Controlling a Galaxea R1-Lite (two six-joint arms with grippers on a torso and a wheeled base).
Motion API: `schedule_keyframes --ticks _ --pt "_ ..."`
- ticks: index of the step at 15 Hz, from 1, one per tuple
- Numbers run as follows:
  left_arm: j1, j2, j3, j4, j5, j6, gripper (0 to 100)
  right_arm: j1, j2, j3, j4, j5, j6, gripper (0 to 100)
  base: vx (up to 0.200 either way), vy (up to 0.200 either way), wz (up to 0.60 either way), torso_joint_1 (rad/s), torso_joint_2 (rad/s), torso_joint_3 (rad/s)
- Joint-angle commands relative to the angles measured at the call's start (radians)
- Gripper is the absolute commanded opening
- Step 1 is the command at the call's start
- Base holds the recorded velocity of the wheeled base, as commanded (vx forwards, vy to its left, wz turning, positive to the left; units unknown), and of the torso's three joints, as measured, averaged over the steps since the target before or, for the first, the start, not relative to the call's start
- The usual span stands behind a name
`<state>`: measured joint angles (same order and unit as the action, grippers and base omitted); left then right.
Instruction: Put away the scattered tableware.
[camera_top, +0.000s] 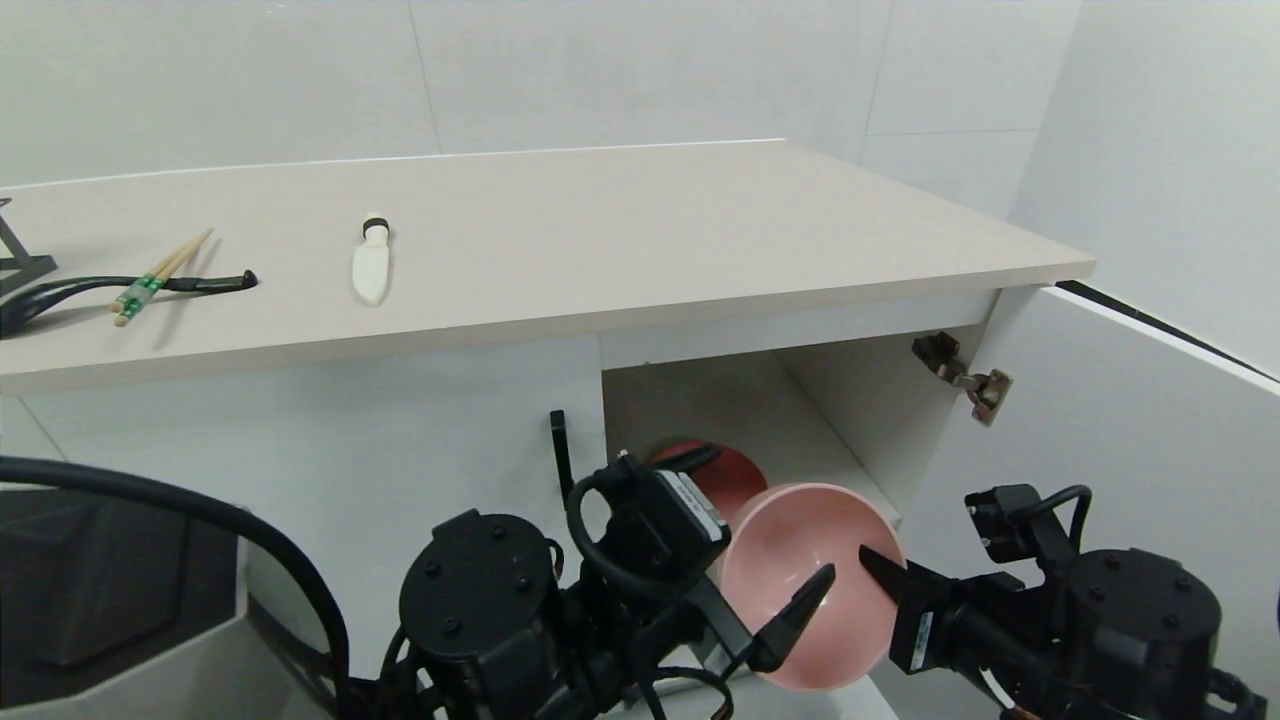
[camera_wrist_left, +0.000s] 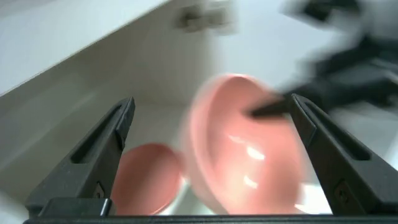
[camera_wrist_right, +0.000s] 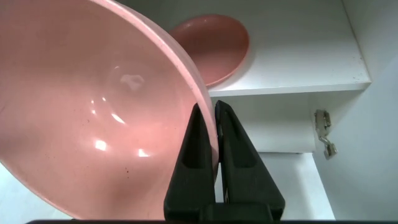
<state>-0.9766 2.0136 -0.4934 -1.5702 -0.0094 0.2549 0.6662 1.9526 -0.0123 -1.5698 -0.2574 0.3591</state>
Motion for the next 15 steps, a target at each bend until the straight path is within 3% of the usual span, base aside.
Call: schedule_keyframes --ticks 1,2,3,4,7,8,10,15 --pt "0.084 -0.059 0.095 -0.001 -0.126 0.035 100 -0.014 0.003 -0.001 -0.001 0.000 0.000 0 0.000 0.000 0.00 0.000 0.00 0.000" --pt "0.084 -0.059 0.095 -0.001 -0.126 0.035 100 -0.014 0.003 -0.001 -0.001 0.000 0.000 0 0.000 0.000 0.00 0.000 0.00 0.000" --pt "0.119 -0.065 0.136 -0.001 -0.187 0.044 100 -0.014 0.005 -0.001 -0.001 0.000 0.001 0 0.000 0.000 0.00 0.000 0.00 0.000" --pt "0.134 -0.073 0.164 -0.001 -0.190 0.044 100 -0.014 0.003 -0.003 -0.001 0.000 0.007 0 0.000 0.000 0.00 0.000 0.00 0.000" --pt "0.141 -0.115 0.219 -0.001 -0.250 0.043 100 -0.014 0.002 0.006 -0.001 -0.032 -0.008 0 0.000 0.000 0.00 0.000 0.00 0.000" --pt "0.174 -0.161 0.274 -0.001 -0.368 0.046 100 -0.014 0.002 0.002 -0.001 -0.175 -0.043 0 0.000 0.000 0.00 0.000 0.00 0.000" --pt "0.234 -0.202 0.338 -0.001 -0.486 0.047 100 0.004 -0.003 0.006 -0.001 -0.203 -0.054 0 0.000 0.000 0.00 0.000 0.00 0.000" --pt "0.269 -0.332 0.481 -0.001 -0.494 0.058 100 0.049 0.000 -0.017 -0.001 -0.203 0.017 0 0.000 0.000 0.00 0.000 0.00 0.000"
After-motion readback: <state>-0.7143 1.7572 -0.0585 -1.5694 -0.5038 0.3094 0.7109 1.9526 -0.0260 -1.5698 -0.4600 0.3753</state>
